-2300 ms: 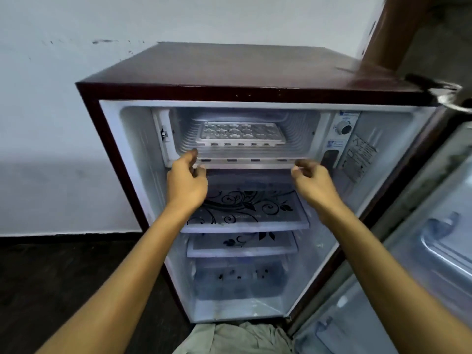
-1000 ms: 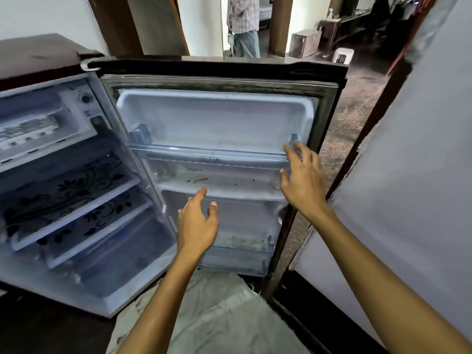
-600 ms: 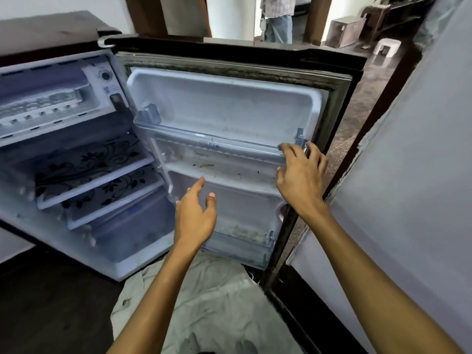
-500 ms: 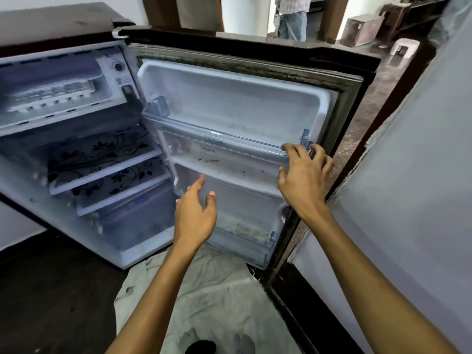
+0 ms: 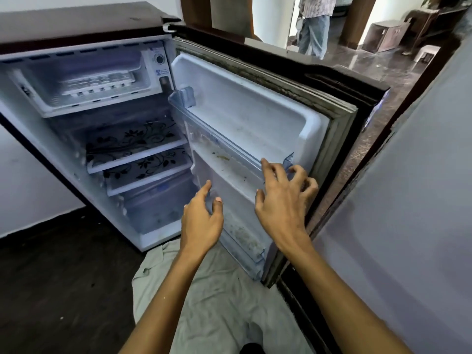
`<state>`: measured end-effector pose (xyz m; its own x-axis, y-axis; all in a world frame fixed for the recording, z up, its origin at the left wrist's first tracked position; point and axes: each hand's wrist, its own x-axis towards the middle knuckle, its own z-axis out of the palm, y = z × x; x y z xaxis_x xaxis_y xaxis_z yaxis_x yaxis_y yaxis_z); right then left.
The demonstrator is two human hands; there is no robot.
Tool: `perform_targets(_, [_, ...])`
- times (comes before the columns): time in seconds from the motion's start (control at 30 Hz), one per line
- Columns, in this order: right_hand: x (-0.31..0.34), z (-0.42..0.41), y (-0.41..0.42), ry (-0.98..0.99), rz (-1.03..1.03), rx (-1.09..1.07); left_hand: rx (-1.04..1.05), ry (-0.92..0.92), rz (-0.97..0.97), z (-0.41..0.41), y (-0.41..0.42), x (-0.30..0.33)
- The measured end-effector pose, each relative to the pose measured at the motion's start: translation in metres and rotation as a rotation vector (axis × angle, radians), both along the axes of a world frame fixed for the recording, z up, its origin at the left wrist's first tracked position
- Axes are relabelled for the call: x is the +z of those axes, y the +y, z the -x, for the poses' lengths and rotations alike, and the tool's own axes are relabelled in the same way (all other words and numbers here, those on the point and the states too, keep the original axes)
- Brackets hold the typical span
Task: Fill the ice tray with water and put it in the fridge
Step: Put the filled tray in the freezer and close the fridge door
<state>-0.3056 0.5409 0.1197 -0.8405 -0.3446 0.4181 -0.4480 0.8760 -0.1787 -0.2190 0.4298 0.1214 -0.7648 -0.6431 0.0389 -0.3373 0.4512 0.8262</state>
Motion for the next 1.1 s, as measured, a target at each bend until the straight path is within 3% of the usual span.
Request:
perform_targets(0.33, [-0.001, -0.094, -0.003, 0.124, 0.221, 0.131, -0.052, 0.057, -0.027, -0.063, -0.001, -0.003])
perform_targets(0.67, [-0.006, -0.103, 0.008, 0.091, 0.534, 0.113, 0.02, 0.081, -0.06, -0.096, -0.011, -0.01])
perform_targets(0.9, [-0.007, -0.062, -0.007, -0.18, 0.835, 0.229, 0.088, 0.112, -0.118, -0.106, -0.028, -0.011])
perform_targets(1.1, [-0.018, -0.06, -0.032, -0.389, 0.864, 0.535, 0.182, 0.154, -0.191, -0.113, -0.047, -0.017])
